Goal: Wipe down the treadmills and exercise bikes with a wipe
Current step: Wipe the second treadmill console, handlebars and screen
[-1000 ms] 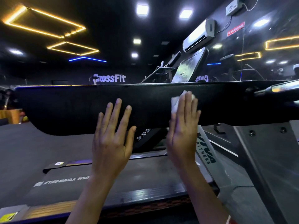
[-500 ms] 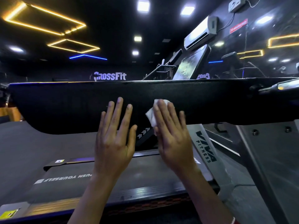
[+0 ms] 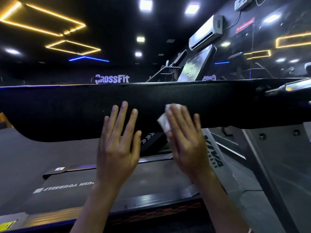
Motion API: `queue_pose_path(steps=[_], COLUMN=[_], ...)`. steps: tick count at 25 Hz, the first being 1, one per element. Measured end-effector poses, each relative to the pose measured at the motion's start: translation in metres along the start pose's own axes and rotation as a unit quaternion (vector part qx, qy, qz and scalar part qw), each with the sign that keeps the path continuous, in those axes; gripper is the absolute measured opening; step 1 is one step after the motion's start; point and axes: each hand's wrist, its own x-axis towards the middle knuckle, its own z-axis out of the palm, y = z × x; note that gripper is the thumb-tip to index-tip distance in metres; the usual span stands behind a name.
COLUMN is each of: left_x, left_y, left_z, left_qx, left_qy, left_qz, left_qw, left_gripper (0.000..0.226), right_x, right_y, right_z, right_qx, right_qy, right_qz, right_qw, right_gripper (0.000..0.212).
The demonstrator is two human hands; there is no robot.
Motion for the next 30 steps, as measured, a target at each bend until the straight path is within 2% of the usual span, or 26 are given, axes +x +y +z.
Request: queue_pose_path(steps=[3, 4, 5, 8, 10, 11, 13, 15, 16, 17, 20, 21, 24, 25, 26, 28, 29, 30], left_x=[-0.001, -0.001, -0.002, -0.004, -0.008, -0.010, -0.012, -0.014, -0.014, -0.014, -0.015, -0.016, -0.018, -0.019, -0.020, -0.020, -0.020, -0.020], left_y=[-0.004, -0.005, -0.006, -0.012, -0.017, -0.021, -0.031, -0.042, -0.047, -0.050, -0.058, -0.061, -0.066, -0.069, -0.071, -0.075, -0.076, -0.077], left_z=[-0.003, -0.004, -0.005, -0.011, -0.017, -0.021, -0.029, -0.035, -0.038, -0.040, -0.043, -0.045, -0.048, -0.049, -0.050, -0.052, -0.053, -0.054], left_qx=[0.001, 0.003, 0.006, 0.010, 0.012, 0.015, 0.022, 0.029, 0.030, 0.030, 0.038, 0.037, 0.033, 0.036, 0.038, 0.038, 0.036, 0.033], left_qy=[-0.005, -0.004, -0.001, 0.001, -0.002, 0.000, 0.003, 0.009, 0.011, 0.011, 0.000, 0.002, 0.011, 0.010, 0.006, 0.000, 0.002, 0.006], left_qz=[0.007, 0.004, 0.001, -0.004, -0.004, -0.005, -0.018, -0.040, -0.048, -0.050, -0.038, -0.041, -0.057, -0.053, -0.048, -0.045, -0.048, -0.050], left_qw=[1.000, 1.000, 1.000, 1.000, 1.000, 1.000, 1.000, 0.999, 0.998, 0.998, 0.999, 0.998, 0.998, 0.998, 0.998, 0.998, 0.998, 0.998], left_gripper=[0.042, 0.041, 0.041, 0.040, 0.039, 0.039, 0.040, 0.041, 0.041, 0.042, 0.044, 0.044, 0.045, 0.045, 0.045, 0.046, 0.045, 0.045], right_x=[0.020, 0.035, 0.048, 0.045, 0.022, 0.015, 0.017, 0.039, 0.050, 0.056, 0.039, 0.028, 0.004, 0.005, 0.011, 0.037, 0.052, 0.063], right_y=[0.005, -0.006, -0.023, -0.064, -0.059, -0.053, -0.048, -0.065, -0.080, -0.094, -0.102, -0.094, -0.086, -0.096, -0.109, -0.126, -0.124, -0.117], right_z=[0.002, 0.005, 0.009, 0.021, 0.020, 0.018, 0.019, 0.024, 0.028, 0.032, 0.037, 0.037, 0.032, 0.034, 0.037, 0.044, 0.044, 0.043], right_qx=[0.002, 0.012, 0.020, 0.056, 0.050, 0.037, 0.023, 0.029, 0.038, 0.049, 0.050, 0.030, 0.029, 0.039, 0.050, 0.051, 0.033, 0.014], right_qy=[0.094, 0.105, 0.090, -0.008, -0.027, -0.019, 0.016, 0.051, 0.048, 0.030, -0.035, -0.033, 0.001, 0.000, -0.014, -0.041, -0.038, -0.026], right_qz=[0.202, 0.241, 0.237, 0.054, -0.019, -0.012, 0.075, 0.169, 0.177, 0.143, -0.039, -0.048, 0.089, 0.100, 0.074, -0.028, -0.052, -0.038], right_qw=[0.975, 0.965, 0.967, 0.997, 0.998, 0.999, 0.997, 0.984, 0.982, 0.988, 0.997, 0.998, 0.996, 0.994, 0.996, 0.998, 0.997, 0.999], right_gripper=[0.047, 0.049, 0.051, 0.054, 0.048, 0.046, 0.047, 0.050, 0.051, 0.053, 0.053, 0.052, 0.055, 0.058, 0.062, 0.061, 0.058, 0.057])
